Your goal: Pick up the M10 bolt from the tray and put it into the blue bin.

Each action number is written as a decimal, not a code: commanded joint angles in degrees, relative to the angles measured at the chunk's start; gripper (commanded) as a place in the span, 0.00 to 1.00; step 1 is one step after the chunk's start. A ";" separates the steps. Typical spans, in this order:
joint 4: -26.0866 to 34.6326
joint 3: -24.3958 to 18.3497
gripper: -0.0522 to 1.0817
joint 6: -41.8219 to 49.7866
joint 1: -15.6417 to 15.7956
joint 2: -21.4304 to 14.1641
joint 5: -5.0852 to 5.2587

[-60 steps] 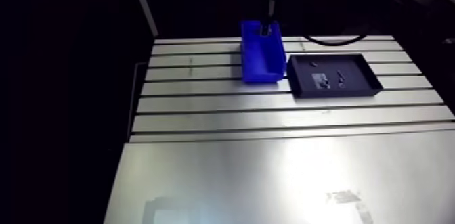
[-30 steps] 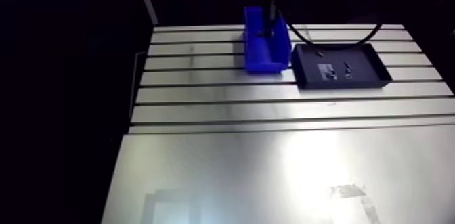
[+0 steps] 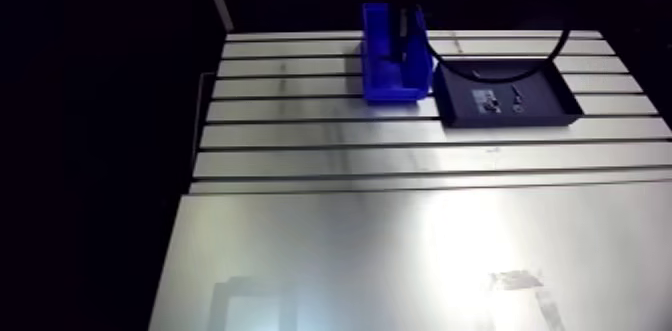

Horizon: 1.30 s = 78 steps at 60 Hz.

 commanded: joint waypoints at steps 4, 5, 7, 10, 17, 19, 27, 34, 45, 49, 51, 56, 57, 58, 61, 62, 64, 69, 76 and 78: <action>-0.51 0.22 0.94 0.21 0.00 0.23 0.00; -0.51 0.22 0.94 0.21 0.00 0.23 0.00; -0.51 0.22 0.92 0.14 0.00 0.24 0.00; -0.51 0.22 0.91 0.12 0.00 0.31 0.00; -0.51 0.22 0.76 0.20 0.00 0.24 0.00; -0.59 0.22 0.68 0.21 0.00 0.24 0.00; -1.11 0.39 0.35 0.12 0.00 0.32 -0.50; -1.87 0.82 0.06 0.04 0.08 0.31 -1.21; -2.27 0.93 0.05 -0.15 0.09 0.24 -1.23; -2.19 0.75 0.05 -0.07 0.09 0.16 -0.98; -2.02 0.68 0.05 0.02 0.09 -0.16 -0.89; -1.77 0.66 0.05 0.03 0.50 -0.69 -0.88; -1.60 0.66 0.05 0.11 0.60 -1.02 -0.80; -1.60 0.66 0.05 0.11 0.60 -1.02 -0.80; -1.10 0.75 0.05 0.12 0.62 -1.97 -0.72; -0.83 0.82 0.05 0.12 0.62 -2.34 -0.63; -0.41 0.84 0.05 0.12 0.62 -2.77 -0.62; 0.39 0.76 0.05 0.28 0.62 -3.64 -0.37; 1.72 0.75 0.05 0.74 0.62 -5.40 -0.18; 1.84 0.75 0.05 0.81 0.62 -5.84 -0.10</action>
